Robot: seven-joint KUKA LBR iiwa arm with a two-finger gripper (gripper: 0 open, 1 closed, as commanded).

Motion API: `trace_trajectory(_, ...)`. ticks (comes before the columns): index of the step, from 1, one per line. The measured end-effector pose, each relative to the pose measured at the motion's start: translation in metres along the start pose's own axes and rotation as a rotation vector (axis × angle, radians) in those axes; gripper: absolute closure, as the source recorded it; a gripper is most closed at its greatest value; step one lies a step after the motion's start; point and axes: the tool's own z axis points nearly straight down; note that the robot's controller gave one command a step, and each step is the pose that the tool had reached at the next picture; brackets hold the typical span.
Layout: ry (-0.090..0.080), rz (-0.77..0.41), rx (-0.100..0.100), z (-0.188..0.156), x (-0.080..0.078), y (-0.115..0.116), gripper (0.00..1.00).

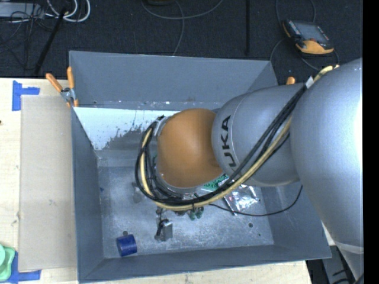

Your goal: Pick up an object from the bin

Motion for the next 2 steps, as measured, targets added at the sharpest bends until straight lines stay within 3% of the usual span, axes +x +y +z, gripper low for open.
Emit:
trace_trajectory(1, -0.015, 0.033, 0.0, 0.0333, 0.0101, 0.0738, 0.0)
trace_trajectory(2, -0.011, 0.041, 0.002, 0.0329, 0.0106, 0.0695, 1.0)
